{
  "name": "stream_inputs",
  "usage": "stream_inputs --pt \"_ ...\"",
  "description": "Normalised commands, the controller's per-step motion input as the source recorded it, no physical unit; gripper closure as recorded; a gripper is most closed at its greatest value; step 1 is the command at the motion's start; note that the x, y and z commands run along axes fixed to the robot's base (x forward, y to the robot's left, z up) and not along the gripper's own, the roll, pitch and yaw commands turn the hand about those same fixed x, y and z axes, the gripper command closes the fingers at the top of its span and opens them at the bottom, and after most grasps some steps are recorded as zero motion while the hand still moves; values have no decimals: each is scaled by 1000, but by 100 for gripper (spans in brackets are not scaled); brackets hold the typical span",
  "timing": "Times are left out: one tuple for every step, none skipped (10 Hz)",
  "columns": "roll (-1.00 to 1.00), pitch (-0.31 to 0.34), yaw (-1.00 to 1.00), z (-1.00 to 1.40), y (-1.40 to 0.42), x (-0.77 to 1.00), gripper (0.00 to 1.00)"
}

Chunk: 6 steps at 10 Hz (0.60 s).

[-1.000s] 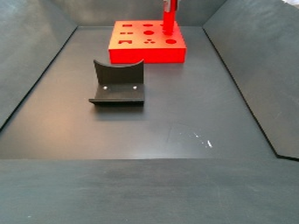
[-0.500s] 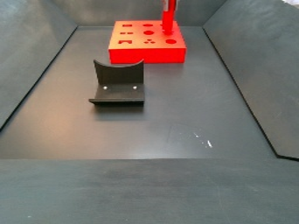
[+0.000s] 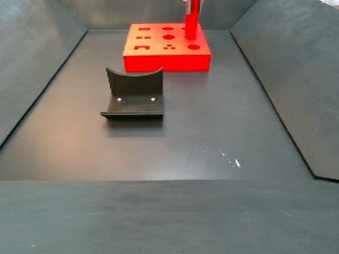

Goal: Insert the star object.

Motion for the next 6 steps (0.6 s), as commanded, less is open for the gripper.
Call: stream_inputs --pt "53 -23 -191 -177 0 63 100" --pt "57 -37 -186 -329 0 240 100" --pt "81 -1 -74 -291 0 83 100" --pt "70 0 -11 -237 0 31 100" --pt "86 0 0 -257 0 0 100" --pt "97 0 0 -117 0 0 100"
